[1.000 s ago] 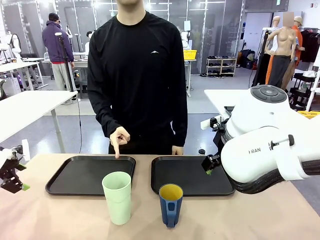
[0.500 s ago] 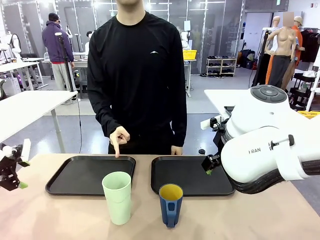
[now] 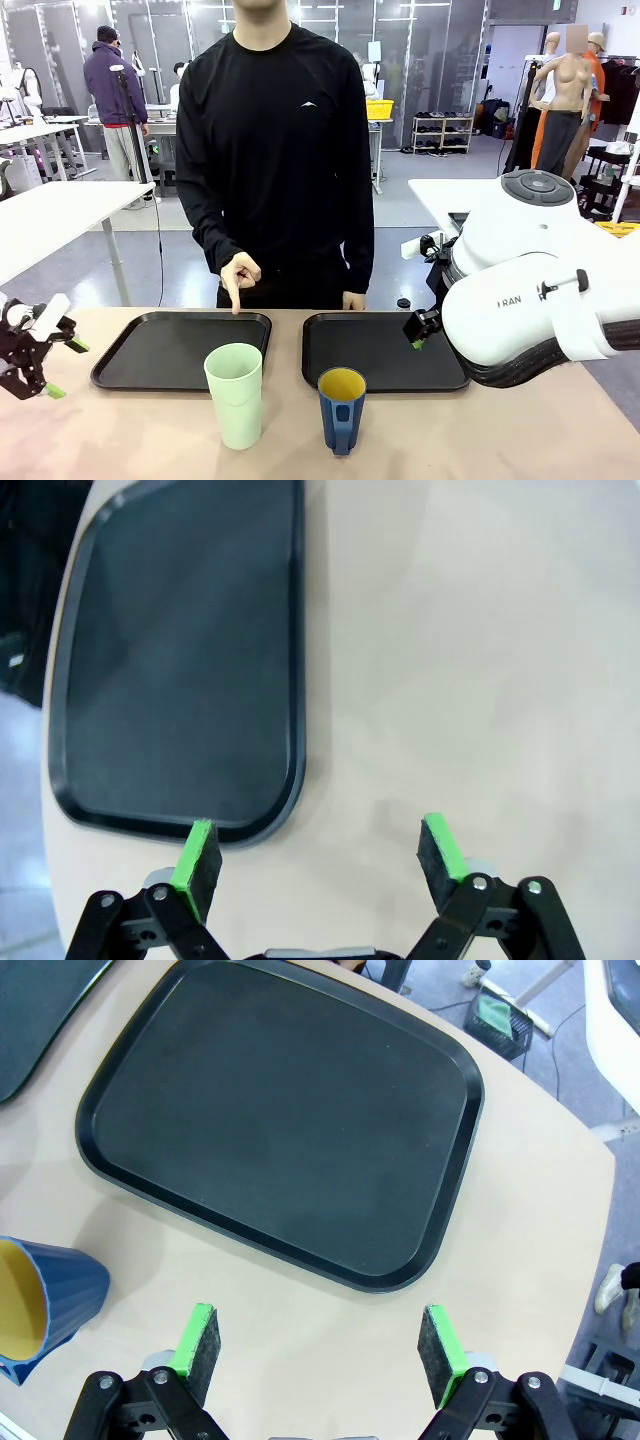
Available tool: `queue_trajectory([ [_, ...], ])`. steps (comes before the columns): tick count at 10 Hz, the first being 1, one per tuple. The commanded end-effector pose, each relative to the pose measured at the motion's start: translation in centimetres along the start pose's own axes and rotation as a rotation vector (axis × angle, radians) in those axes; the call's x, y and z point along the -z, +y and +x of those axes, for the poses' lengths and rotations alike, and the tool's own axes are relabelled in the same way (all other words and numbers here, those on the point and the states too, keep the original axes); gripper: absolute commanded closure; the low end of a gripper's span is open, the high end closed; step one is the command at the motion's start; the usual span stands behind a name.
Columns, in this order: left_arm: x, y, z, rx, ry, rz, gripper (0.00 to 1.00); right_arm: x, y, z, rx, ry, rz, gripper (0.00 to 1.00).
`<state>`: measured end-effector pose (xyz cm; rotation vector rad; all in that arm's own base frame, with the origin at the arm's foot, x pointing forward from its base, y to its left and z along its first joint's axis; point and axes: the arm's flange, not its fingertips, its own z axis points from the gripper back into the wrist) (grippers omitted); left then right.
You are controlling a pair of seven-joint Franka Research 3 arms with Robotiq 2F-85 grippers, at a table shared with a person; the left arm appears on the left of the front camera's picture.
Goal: Sort and store the cups by type.
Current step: Pick up the Reusable plastic cup.
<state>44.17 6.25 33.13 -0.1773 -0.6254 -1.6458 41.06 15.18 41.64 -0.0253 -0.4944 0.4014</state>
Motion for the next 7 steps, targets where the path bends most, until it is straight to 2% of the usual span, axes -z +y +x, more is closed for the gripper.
queue_trajectory([
  [1, 1.7, 1.8, -1.5, 0.008, -0.126, -0.035, 0.0, 0.0, 0.0, 0.0, 0.0, 0.0, 0.0, 0.0],
  [3, 3.6, 2.4, -1.3, -0.031, -0.268, -0.023, 0.0, 0.0, 0.0, 0.0, 0.0, 0.0, 0.0, 0.0],
  [4, 3.9, 2.5, -1.6, -0.062, -0.264, -0.037, 0.0, 0.0, 0.0, 0.0, 0.0, 0.0, 0.0, 0.0],
  [5, 1.3, -0.1, 0.7, -0.011, -0.193, -0.017, 0.0, 0.0, 0.0, 0.0, 0.0, 0.0, 0.0, 0.0],
  [7, 1.8, 0.0, 0.6, -0.043, -0.232, -0.018, 0.0, 0.0, 0.0, 0.0, 0.0, 0.0, 0.0, 0.0],
])
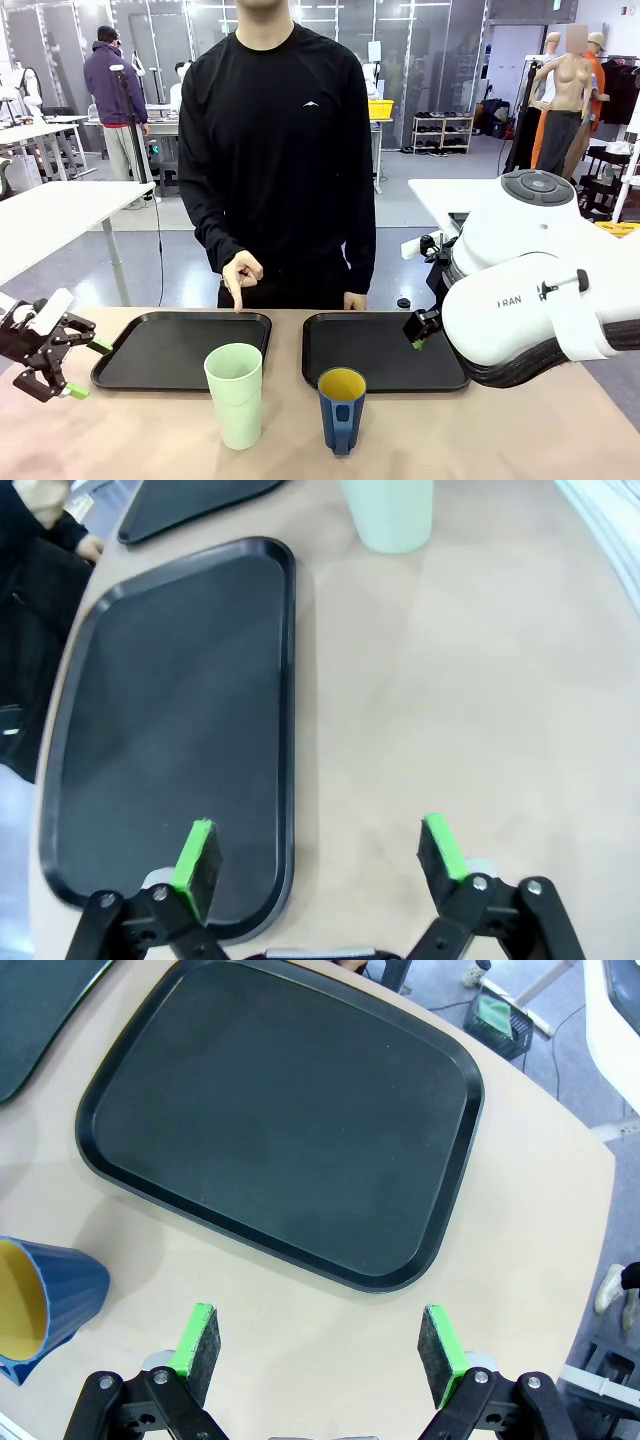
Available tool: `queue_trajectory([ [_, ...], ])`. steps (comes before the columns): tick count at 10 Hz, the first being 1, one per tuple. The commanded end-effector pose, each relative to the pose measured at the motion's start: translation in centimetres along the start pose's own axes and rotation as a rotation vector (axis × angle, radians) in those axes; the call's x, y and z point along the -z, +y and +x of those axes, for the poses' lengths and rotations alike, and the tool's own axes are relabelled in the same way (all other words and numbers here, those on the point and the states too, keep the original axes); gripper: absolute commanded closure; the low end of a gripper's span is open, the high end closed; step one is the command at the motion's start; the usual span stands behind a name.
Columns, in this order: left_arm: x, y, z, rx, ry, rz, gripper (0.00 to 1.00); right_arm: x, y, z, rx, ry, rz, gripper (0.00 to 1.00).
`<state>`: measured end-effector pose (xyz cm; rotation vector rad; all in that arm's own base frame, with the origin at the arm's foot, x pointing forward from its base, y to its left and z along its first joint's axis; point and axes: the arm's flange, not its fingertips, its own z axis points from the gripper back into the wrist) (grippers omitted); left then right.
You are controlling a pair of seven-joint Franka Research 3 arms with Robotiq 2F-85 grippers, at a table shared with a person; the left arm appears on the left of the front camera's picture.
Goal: Sort and store the cups by type.
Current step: Pick up the Reusable plastic cup.
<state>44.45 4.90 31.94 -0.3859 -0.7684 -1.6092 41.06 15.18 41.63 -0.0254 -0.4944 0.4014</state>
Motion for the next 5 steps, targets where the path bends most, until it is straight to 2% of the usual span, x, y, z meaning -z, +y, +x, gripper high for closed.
queue_trajectory([
  [1, 1.3, 1.2, -0.4, -0.047, -0.077, 0.01, 0.0, 0.0, 0.0, 0.0, 0.0, 0.0, 0.0, 0.0],
  [2, 3.4, 1.1, 0.0, -0.061, -0.156, -0.004, 0.0, 0.0, 0.0, 0.0, 0.0, 0.0, 0.0, 0.0],
  [5, 7.2, -0.2, 1.2, -0.044, -0.257, -0.012, 0.0, 0.0, 0.0, 0.0, 0.0, 0.0, 0.0, 0.0],
])
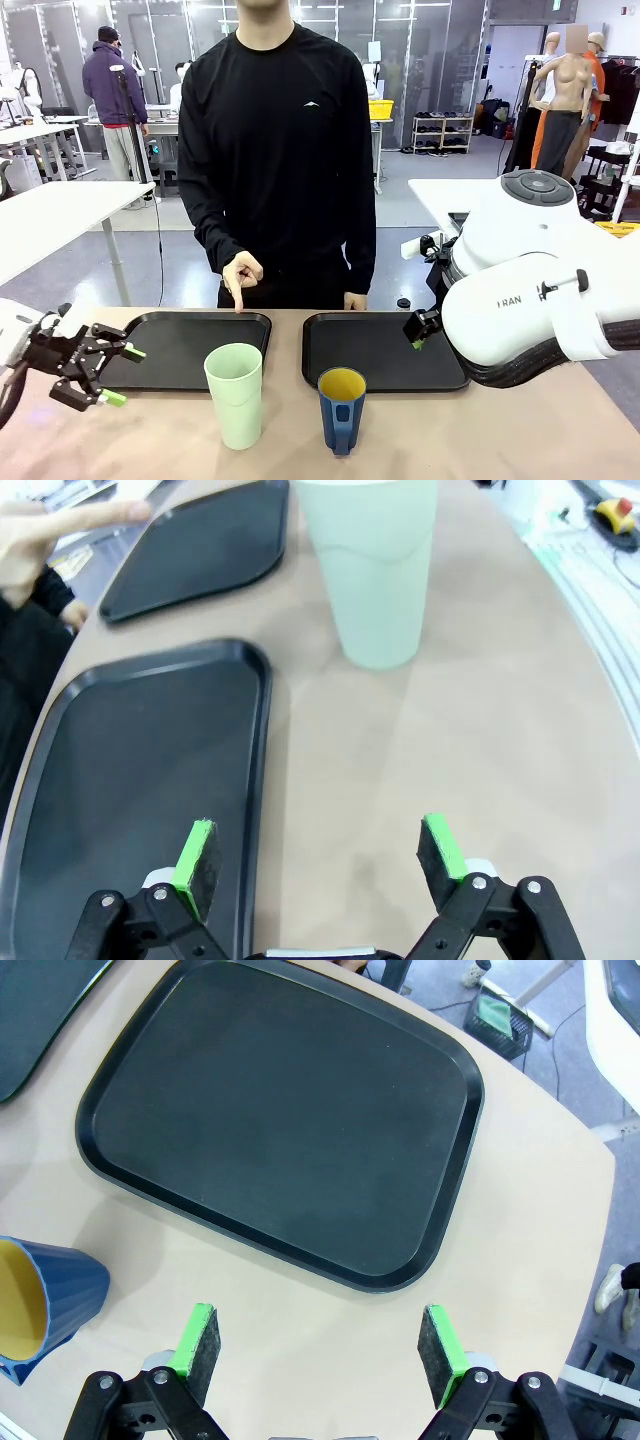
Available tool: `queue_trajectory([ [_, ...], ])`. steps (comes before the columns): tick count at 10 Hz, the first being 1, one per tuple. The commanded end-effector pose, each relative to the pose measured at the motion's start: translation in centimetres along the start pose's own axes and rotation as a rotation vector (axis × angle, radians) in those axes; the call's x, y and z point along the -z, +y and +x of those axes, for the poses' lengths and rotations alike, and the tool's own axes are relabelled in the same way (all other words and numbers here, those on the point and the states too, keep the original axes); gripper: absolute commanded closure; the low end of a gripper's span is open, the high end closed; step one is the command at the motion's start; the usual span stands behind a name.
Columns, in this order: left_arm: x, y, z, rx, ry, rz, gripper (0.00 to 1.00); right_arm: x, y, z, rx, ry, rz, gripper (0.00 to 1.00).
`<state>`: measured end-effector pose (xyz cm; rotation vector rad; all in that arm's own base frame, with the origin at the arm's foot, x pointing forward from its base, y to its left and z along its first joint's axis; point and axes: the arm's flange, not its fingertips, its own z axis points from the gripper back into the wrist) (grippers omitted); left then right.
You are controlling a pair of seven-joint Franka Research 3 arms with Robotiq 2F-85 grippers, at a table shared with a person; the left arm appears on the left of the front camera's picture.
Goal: Sort and store the cups by type.
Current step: Pick up the Reusable plastic cup.
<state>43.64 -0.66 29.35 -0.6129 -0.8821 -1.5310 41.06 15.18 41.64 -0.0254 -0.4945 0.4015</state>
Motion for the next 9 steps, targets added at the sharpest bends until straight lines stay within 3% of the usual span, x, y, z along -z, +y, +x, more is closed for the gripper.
queue_trajectory([
  [1, 2.3, 1.1, -1.7, 0.036, -0.077, 0.005, 0.0, 0.0, 0.0, 0.0, 0.0, 0.0, 0.0, 0.0],
  [4, 4.6, 1.0, -1.0, 0.013, -0.188, 0.006, 0.0, 0.0, 0.0, 0.0, 0.0, 0.0, 0.0, 0.0],
  [5, 2.6, -0.6, -0.1, 0.011, -0.113, -0.025, 0.0, 0.0, 0.0, 0.0, 0.0, 0.0, 0.0, 0.0],
  [7, 2.6, -0.6, -0.1, 0.011, -0.113, -0.025, 0.0, 0.0, 0.0, 0.0, 0.0, 0.0, 0.0, 0.0],
  [8, 3.0, -0.7, -0.3, 0.011, -0.156, -0.027, 0.0, 0.0, 0.0, 0.0, 0.0, 0.0, 0.0, 0.0],
  [9, 4.9, -1.0, 0.0, 0.03, -0.256, -0.104, 0.0, 0.0, 0.0, 0.0, 0.0, 0.0, 0.0, 0.0],
])
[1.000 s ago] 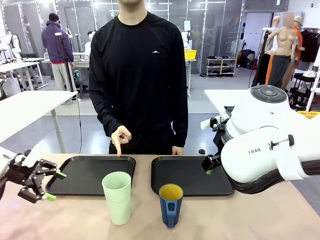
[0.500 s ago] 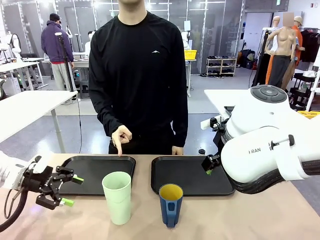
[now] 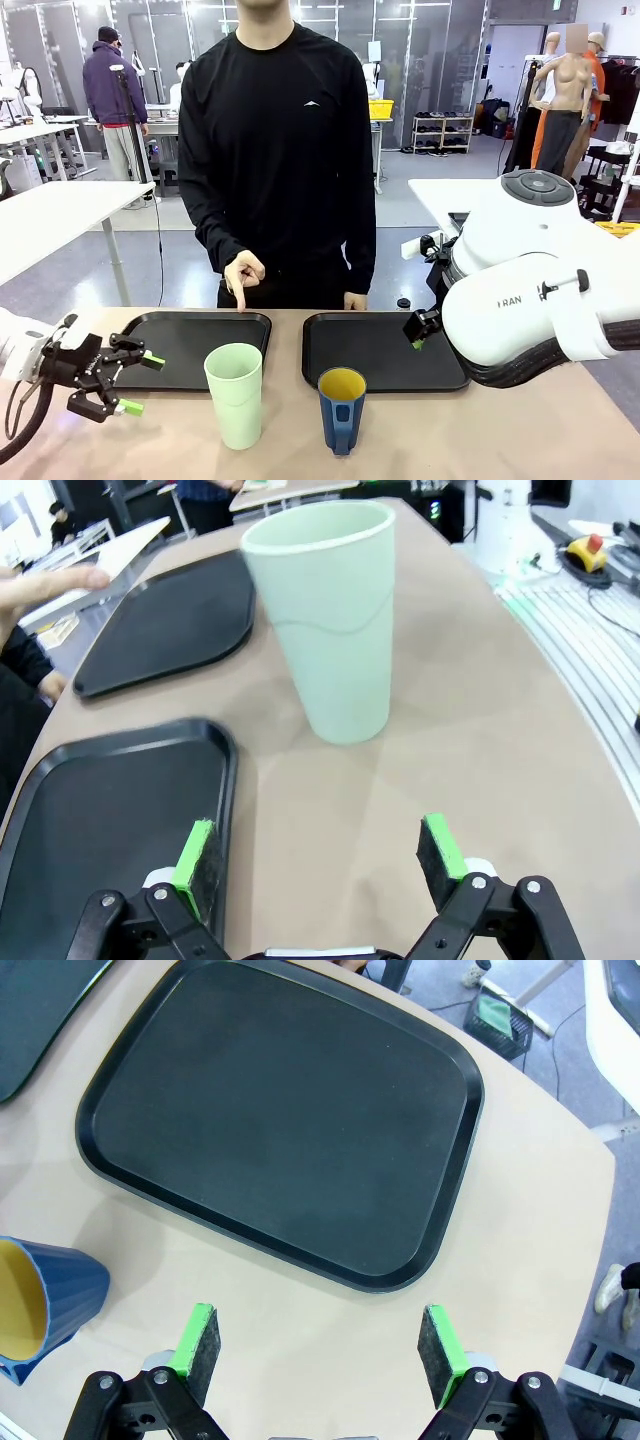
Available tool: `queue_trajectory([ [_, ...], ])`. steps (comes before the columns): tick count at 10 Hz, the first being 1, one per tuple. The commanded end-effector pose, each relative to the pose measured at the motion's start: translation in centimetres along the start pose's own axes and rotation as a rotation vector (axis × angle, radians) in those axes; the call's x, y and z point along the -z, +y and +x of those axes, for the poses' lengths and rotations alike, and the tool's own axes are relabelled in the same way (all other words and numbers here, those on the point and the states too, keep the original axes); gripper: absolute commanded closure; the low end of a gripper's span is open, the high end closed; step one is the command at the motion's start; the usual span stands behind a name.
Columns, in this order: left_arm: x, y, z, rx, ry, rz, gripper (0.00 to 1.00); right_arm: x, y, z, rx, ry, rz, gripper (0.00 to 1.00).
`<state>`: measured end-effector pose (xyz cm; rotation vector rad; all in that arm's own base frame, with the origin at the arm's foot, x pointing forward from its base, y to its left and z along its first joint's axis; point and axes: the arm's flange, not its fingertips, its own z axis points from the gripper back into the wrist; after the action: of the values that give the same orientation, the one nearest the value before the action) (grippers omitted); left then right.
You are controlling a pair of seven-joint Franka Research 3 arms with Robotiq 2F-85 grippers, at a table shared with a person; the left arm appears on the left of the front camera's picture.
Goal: Sort and store the cups by type.
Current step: Pick up the Reusable plastic cup.
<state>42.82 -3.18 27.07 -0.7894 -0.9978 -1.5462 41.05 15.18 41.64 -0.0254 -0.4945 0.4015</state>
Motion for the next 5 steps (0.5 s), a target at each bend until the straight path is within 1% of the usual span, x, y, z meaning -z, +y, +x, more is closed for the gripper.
queue_trajectory([
  [1, 3.1, -0.2, -0.3, -0.009, -0.112, -0.077, 0.0, 0.0, 0.0, 0.0, 0.0, 0.0, 0.0, 0.0],
  [2, 4.0, -0.4, -0.5, -0.014, -0.154, -0.082, 0.0, 0.0, 0.0, 0.0, 0.0, 0.0, 0.0, 0.0],
  [5, 6.0, -0.2, -0.3, -0.033, -0.162, -0.033, 0.0, 0.0, 0.0, 0.0, 0.0, 0.0, 0.0, 0.0],
])
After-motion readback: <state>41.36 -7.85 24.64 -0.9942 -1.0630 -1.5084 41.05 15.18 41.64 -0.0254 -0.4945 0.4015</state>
